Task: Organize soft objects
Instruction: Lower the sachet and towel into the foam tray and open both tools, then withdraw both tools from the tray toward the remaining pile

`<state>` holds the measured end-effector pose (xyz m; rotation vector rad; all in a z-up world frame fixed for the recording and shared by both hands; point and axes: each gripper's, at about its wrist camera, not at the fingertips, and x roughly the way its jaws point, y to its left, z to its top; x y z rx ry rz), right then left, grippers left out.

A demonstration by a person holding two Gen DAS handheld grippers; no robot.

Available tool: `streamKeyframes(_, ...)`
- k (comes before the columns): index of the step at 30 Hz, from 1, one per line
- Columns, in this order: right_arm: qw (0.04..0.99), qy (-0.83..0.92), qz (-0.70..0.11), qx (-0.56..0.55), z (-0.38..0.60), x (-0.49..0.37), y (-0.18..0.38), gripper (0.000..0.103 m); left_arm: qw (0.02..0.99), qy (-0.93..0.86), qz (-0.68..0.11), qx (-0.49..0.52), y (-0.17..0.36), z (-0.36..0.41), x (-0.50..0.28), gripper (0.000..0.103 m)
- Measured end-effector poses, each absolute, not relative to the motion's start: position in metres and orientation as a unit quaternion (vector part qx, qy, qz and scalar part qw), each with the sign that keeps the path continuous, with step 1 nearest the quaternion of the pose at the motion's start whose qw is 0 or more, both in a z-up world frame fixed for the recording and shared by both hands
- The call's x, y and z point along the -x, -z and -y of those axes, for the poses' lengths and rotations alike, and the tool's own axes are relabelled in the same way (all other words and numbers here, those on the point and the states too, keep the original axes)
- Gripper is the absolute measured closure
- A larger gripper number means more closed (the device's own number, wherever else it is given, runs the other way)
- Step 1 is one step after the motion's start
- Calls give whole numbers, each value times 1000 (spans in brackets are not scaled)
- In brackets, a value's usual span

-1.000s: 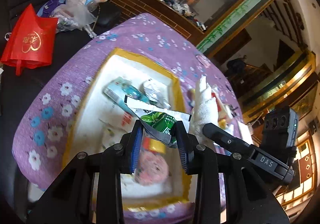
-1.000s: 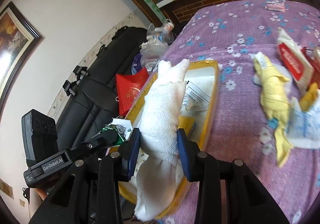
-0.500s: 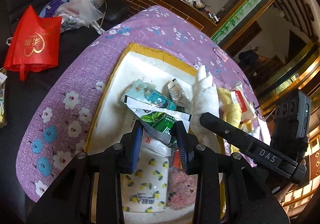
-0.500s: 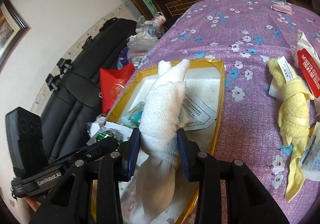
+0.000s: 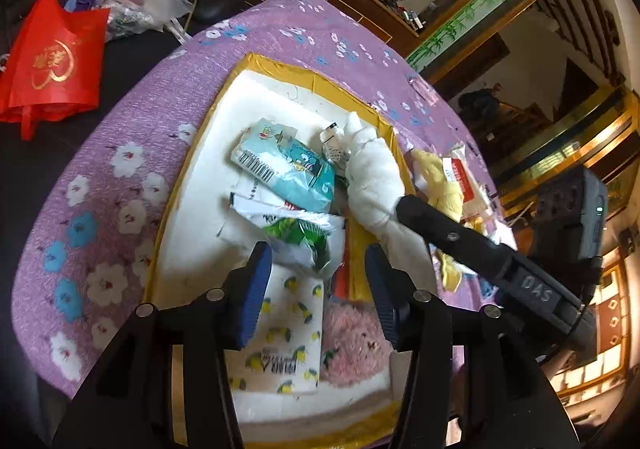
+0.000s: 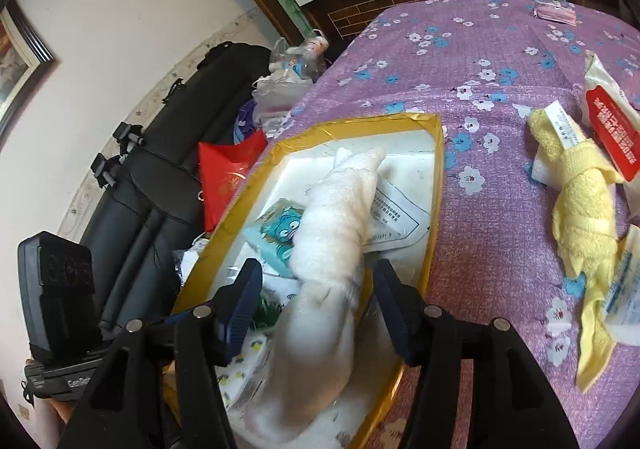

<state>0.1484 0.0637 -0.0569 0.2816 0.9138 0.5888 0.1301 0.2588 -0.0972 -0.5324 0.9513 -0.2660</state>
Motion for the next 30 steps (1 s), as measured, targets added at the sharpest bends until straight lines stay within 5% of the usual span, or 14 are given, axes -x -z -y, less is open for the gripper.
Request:
streamKeyframes(8, 846, -298, -413, -160, -28, -116, 42, 44, 900, 8, -391, 193, 59, -247, -85, 54)
streamKeyframes(19, 869, -264, -372, -194, 69, -44, 31, 31, 885, 192, -385, 179, 30, -127, -66, 54)
streamKeyframes(30, 880, -168, -376, -238, 144, -28, 36, 30, 886, 248, -375, 110, 7, -56, -36, 54)
